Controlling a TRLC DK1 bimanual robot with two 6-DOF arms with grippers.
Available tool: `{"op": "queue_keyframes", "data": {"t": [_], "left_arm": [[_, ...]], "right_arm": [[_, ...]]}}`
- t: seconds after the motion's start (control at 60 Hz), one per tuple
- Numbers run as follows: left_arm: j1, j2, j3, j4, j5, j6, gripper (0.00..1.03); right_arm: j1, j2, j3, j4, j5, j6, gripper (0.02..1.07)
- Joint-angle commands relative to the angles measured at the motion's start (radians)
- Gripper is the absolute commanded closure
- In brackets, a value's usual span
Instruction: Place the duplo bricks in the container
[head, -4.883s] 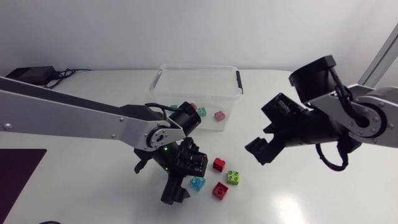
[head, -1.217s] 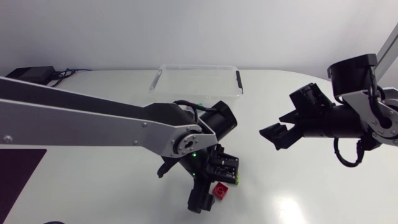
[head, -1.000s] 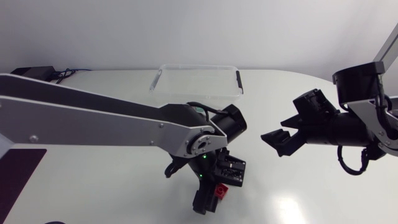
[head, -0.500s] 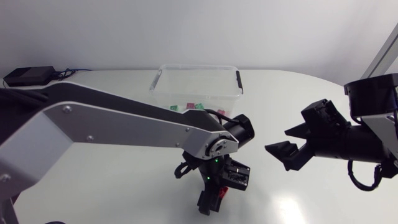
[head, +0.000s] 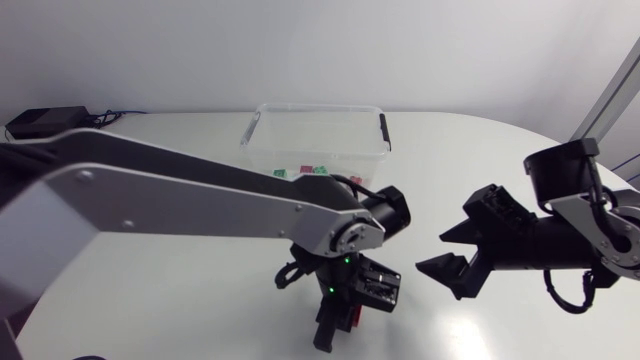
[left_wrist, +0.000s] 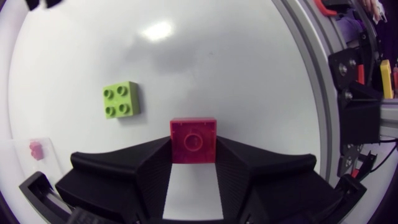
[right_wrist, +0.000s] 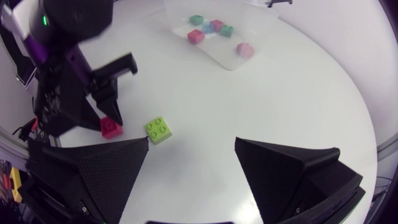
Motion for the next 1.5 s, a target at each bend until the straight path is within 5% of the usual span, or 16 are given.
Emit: {"op": "queue_keyframes", "data": {"t": [0.0, 0.4, 0.55, 0.683, 0.817, 0.95, 1.3, 1.333, 1.483], "left_arm": [[0.041, -0.15, -0.006, -0.03, 0.016, -0.02, 0.79], [0.339, -0.468, 0.135, -0.097, 0.076, -0.094, 0.79], [0.425, -0.462, 0.158, -0.01, 0.088, -0.161, 0.78], [0.451, -0.419, 0.173, 0.076, 0.088, -0.215, 0.78], [0.467, -0.356, 0.2, 0.159, 0.087, -0.266, 0.78], [0.494, -0.265, 0.25, 0.209, 0.084, -0.313, 0.78], [0.521, -0.072, 0.338, 0.378, -0.033, -0.433, 0.74], [0.521, -0.063, 0.344, 0.383, -0.048, -0.437, 0.67], [0.515, -0.06, 0.339, 0.426, -0.153, -0.456, 0.04]], "right_arm": [[0.045, 0.052, -0.025, 0.016, -0.017, -0.054, 0.07], [0.261, 0.347, 0.041, 0.143, 0.038, -0.1, 0.07], [0.309, 0.417, 0.095, 0.147, 0.095, -0.102, 0.14], [0.326, 0.491, 0.127, 0.166, 0.141, -0.106, 0.25], [0.326, 0.539, 0.133, 0.18, 0.177, -0.12, 0.55], [0.326, 0.549, 0.113, 0.177, 0.19, -0.134, 0.74], [0.266, 0.244, 0.185, -0.012, 0.208, -0.111, 0.75], [0.26, 0.229, 0.207, -0.026, 0.208, -0.102, 0.75], [0.242, 0.209, 0.328, -0.06, 0.208, -0.048, 0.75]]}}
